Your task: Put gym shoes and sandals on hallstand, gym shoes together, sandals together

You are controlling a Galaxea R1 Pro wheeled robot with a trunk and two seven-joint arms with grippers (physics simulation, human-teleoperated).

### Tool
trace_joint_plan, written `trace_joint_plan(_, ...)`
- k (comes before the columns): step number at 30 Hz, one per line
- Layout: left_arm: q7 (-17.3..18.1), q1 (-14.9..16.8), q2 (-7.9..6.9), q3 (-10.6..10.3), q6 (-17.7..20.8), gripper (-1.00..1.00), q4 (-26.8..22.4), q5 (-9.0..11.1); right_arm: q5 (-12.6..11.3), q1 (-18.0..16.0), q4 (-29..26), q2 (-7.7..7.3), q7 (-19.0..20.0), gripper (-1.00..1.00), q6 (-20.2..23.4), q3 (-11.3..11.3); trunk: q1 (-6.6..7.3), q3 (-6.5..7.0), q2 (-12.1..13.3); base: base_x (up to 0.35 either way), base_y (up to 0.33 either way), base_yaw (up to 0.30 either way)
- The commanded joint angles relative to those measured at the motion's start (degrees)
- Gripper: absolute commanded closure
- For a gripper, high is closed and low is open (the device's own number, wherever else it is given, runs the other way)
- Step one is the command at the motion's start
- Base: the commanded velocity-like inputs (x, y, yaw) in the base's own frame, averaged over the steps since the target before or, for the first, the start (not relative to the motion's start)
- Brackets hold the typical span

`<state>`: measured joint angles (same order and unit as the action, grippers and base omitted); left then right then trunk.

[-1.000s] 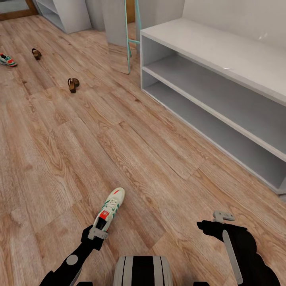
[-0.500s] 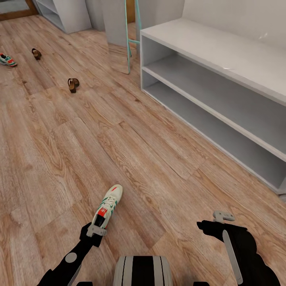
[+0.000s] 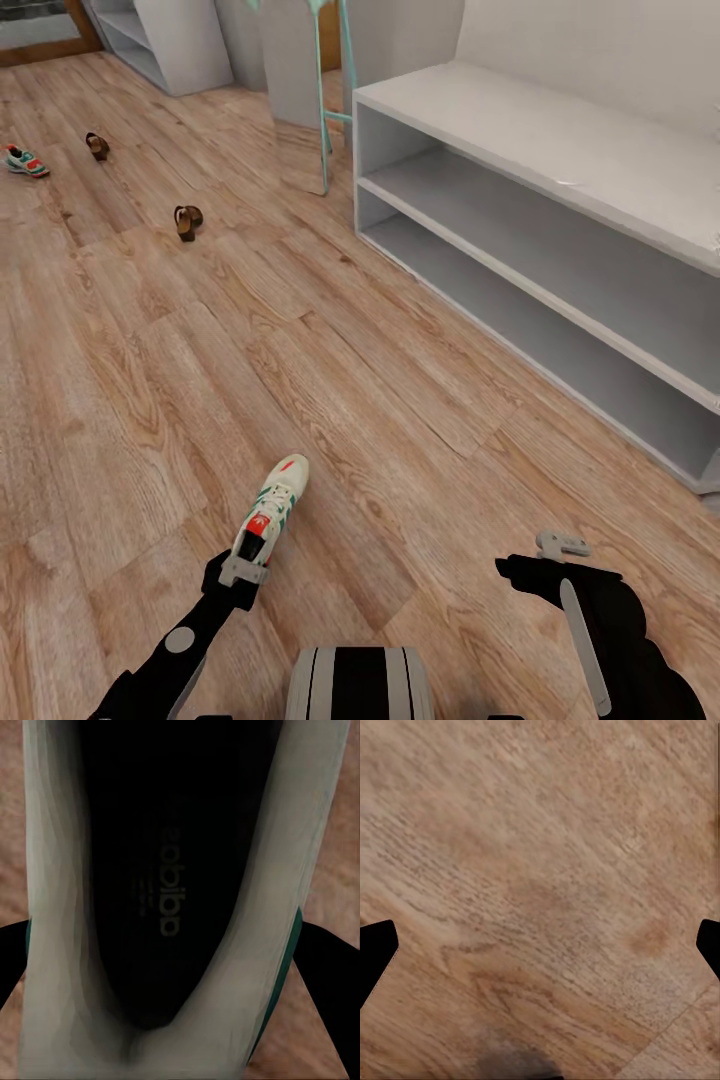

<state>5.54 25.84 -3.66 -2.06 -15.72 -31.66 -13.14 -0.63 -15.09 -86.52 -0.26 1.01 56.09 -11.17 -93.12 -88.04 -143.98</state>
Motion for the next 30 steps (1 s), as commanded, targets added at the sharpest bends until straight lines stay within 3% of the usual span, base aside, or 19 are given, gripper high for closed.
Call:
trace_joint_plan(1,-0.1,0.0,-0.04,-0.1,-0.1,1.00,-1.1,-0.3,0.0,0.0,0.0,0.00,0.1,-1.00,0.2,0.0,0.03,0.20,0.0,0.000,0.000,0.000)
trace_joint_plan(5,-0.1,0.0,-0.04,0.7,3.1,1.00,-4.9,-0.1,-0.1,0.0,0.0,0.00,0.1,-1.00,0.2,0.0,0.13,1.08,0.1,0.000,0.000,0.000)
trace_joint_plan(7,0.0,0.0,-0.04,1.7,9.2,1.00,-9.2,0.6,-0.1,0.0,0.0,0.00,0.1,-1.00,0.2,0.1,0.19,1.53,0.1,0.000,0.000,0.000)
trace_joint_plan(8,0.1,0.0,-0.04,2.5,13.5,1.00,-13.0,1.9,-0.1,0.0,0.0,0.00,0.1,-1.00,0.2,0.1,0.21,1.75,0.1,0.000,0.000,0.000)
trace_joint_plan(12,0.2,0.0,-0.04,3.4,19.5,1.00,-20.1,5.8,-0.1,0.2,0.0,0.07,0.3,-1.00,0.2,0.3,0.31,2.63,0.2,0.000,0.000,0.000)
trace_joint_plan(15,0.1,0.0,-0.04,4.0,26.6,1.00,-25.8,10.6,-0.1,0.4,0.0,0.10,0.3,-1.00,0.1,0.5,0.39,3.30,0.2,0.000,0.000,0.000)
trace_joint_plan(19,0.1,0.0,0.05,4.2,31.2,1.00,-27.8,13.4,-0.1,0.5,0.1,0.18,0.4,-1.00,-1.2,1.0,0.50,4.18,0.2,0.000,0.000,0.000)
trace_joint_plan(22,0.0,0.0,0.05,5.0,31.9,1.00,-28.0,13.8,-0.1,0.6,0.2,0.23,0.4,-1.00,-4.2,3.4,0.57,4.85,0.3,0.000,0.000,0.000)
trace_joint_plan(23,0.0,0.0,0.05,6.0,32.1,1.00,-28.1,13.9,0.0,0.5,0.2,0.22,0.3,-1.00,-6.5,5.9,0.60,5.07,0.3,0.000,0.000,0.000)
trace_joint_plan(26,0.0,-0.1,0.05,7.9,32.3,1.00,-28.2,13.9,0.1,0.5,0.1,0.19,0.3,-1.00,-9.0,9.0,0.68,5.73,0.3,0.000,0.000,0.000)
trace_joint_plan(30,0.0,-0.1,-0.21,9.0,33.1,1.00,-28.3,13.9,0.1,0.5,0.2,0.18,0.2,-1.00,-9.9,10.3,0.78,6.62,0.4,0.000,0.000,0.000)
